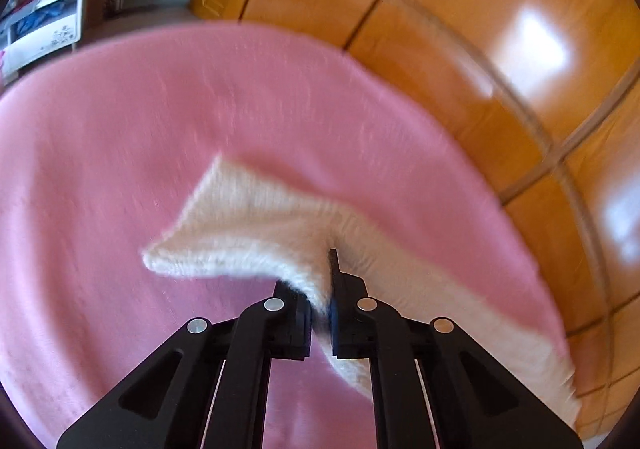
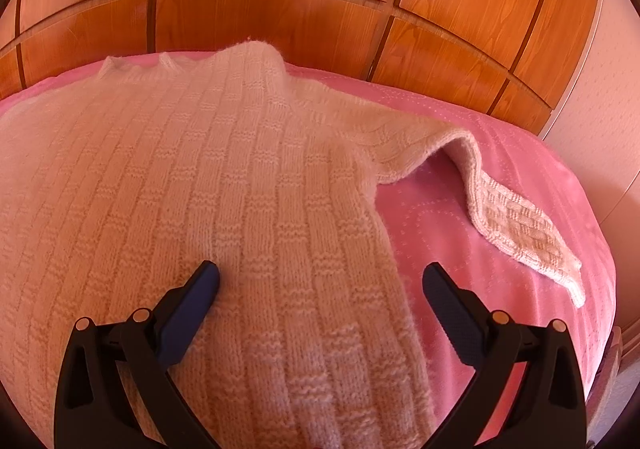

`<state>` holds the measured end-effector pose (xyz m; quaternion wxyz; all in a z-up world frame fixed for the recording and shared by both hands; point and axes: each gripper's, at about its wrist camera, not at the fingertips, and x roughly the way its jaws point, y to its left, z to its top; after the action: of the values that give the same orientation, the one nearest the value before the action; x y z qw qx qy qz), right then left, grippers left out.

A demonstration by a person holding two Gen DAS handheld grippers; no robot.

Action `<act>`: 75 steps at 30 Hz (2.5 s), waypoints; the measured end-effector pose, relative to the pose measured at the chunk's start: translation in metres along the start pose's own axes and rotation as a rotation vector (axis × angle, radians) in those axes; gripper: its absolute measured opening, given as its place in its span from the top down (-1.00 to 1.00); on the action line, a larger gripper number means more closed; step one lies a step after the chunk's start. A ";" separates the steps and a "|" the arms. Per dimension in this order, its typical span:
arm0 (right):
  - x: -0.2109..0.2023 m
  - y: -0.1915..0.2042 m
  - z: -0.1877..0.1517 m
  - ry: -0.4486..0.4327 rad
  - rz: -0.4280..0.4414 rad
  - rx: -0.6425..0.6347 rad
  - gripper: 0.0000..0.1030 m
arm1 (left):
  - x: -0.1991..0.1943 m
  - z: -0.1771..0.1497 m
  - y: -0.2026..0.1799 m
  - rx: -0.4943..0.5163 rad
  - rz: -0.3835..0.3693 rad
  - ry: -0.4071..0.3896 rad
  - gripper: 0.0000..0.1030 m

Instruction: Fold small clothes

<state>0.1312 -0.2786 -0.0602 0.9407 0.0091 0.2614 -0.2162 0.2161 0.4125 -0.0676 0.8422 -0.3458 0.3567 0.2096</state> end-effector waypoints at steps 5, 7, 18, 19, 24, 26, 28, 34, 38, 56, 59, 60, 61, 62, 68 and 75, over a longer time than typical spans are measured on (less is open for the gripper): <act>-0.001 0.003 -0.001 -0.003 -0.006 -0.003 -0.96 | 0.001 -0.007 -0.001 -0.058 -0.022 -0.021 0.90; -0.001 0.003 -0.002 -0.003 -0.007 -0.004 -0.96 | -0.007 -0.005 -0.010 -0.085 -0.005 -0.028 0.90; -0.001 0.002 -0.002 0.004 0.001 0.001 -0.96 | -0.073 -0.037 -0.164 0.142 -0.201 -0.160 0.90; 0.000 0.001 -0.001 0.005 0.005 0.004 -0.96 | -0.075 -0.046 -0.181 0.173 -0.222 -0.154 0.90; 0.002 -0.005 -0.001 0.009 0.027 0.020 -0.96 | -0.077 -0.103 -0.263 0.347 -0.288 -0.117 0.90; 0.003 -0.006 -0.001 0.008 0.032 0.024 -0.96 | -0.073 -0.126 -0.287 0.396 -0.298 -0.100 0.90; 0.003 -0.007 -0.001 0.008 0.037 0.028 -0.96 | -0.067 -0.153 -0.310 0.440 -0.298 -0.073 0.90; 0.004 -0.011 -0.002 0.009 0.052 0.039 -0.96 | -0.054 -0.230 -0.362 0.607 -0.315 -0.030 0.90; 0.005 -0.013 -0.002 0.011 0.062 0.048 -0.96 | -0.054 -0.273 -0.389 0.704 -0.345 -0.017 0.90; 0.008 -0.018 -0.003 0.018 0.090 0.069 -0.96 | -0.070 -0.304 -0.313 0.657 -0.435 0.088 -0.72; 0.008 -0.018 -0.003 0.017 0.090 0.069 -0.96 | -0.072 -0.294 -0.278 0.647 -0.292 0.039 -0.72; 0.008 -0.018 -0.003 0.019 0.090 0.070 -0.96 | -0.068 -0.292 -0.266 0.638 -0.236 0.051 -0.72; 0.008 -0.019 -0.003 0.023 0.093 0.074 -0.96 | -0.060 -0.292 -0.255 0.619 -0.196 0.087 -0.72; 0.009 -0.021 -0.003 0.032 0.102 0.082 -0.96 | -0.057 -0.291 -0.247 0.599 -0.190 0.106 -0.72; 0.014 -0.052 -0.010 0.103 0.308 0.226 -0.97 | -0.058 -0.289 -0.233 0.577 -0.212 0.104 -0.83; 0.010 -0.136 -0.030 0.053 0.510 0.607 -0.80 | -0.054 -0.295 -0.240 0.611 -0.206 0.112 -0.92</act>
<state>0.0686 -0.4023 -0.0778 0.9117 0.3569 0.1991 -0.0425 0.1906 0.0295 -0.0725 0.9029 -0.1224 0.4118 -0.0129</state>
